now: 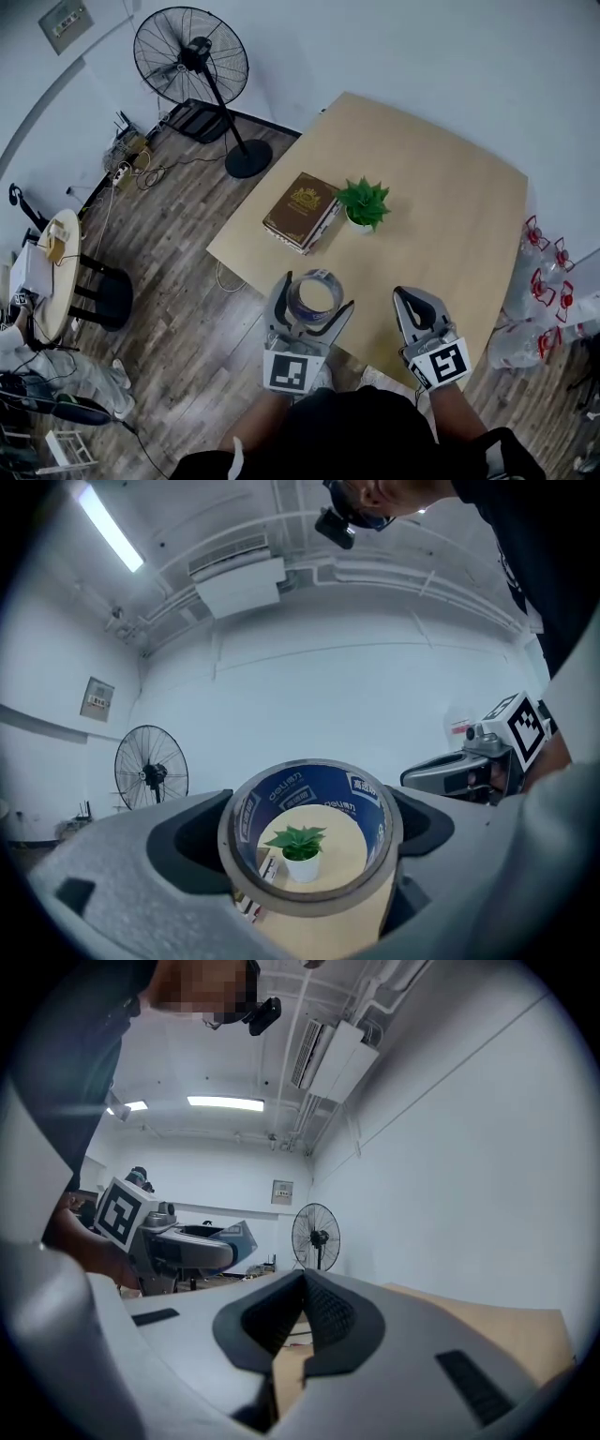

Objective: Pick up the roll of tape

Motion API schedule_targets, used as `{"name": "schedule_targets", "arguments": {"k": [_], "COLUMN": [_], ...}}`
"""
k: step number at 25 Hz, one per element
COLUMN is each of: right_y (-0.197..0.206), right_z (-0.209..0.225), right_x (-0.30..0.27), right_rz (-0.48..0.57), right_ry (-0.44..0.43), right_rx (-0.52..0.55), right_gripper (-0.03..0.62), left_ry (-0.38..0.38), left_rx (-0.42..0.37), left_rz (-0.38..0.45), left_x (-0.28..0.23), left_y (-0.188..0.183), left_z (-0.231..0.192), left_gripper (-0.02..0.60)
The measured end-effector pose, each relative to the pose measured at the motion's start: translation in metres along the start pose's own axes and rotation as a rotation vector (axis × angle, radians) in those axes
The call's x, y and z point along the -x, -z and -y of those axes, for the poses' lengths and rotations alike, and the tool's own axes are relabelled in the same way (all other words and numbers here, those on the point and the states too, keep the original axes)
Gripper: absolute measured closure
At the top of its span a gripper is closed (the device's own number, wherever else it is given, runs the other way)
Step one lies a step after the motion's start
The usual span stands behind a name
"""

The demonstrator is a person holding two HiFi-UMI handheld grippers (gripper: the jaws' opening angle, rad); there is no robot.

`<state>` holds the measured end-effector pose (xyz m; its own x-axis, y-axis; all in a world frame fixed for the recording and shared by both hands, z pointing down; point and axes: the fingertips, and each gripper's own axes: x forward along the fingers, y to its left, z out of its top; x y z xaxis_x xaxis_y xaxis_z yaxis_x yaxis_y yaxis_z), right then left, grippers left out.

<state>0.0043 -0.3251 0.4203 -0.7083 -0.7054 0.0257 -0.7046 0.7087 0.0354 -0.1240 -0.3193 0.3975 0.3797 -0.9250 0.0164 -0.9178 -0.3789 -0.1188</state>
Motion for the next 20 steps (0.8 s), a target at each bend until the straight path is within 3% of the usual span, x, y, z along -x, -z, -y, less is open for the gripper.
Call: {"name": "schedule_targets", "arguments": {"k": [8,20], "right_y": [-0.034,-0.056], "right_z": [0.003,0.008], "right_x": [-0.001,-0.004], "right_rz": [0.027,0.077], "right_ry": [0.047,0.052], "right_rx": [0.094,0.074], "right_gripper": [0.602,0.602], "left_ry": [0.007,0.017], "left_rx": [0.01,0.037], "left_rz": [0.018,0.042], "left_x": [-0.001,-0.008], "left_y": [-0.012,-0.021], "left_z": [0.003,0.006], "left_gripper": [0.08,0.08]}}
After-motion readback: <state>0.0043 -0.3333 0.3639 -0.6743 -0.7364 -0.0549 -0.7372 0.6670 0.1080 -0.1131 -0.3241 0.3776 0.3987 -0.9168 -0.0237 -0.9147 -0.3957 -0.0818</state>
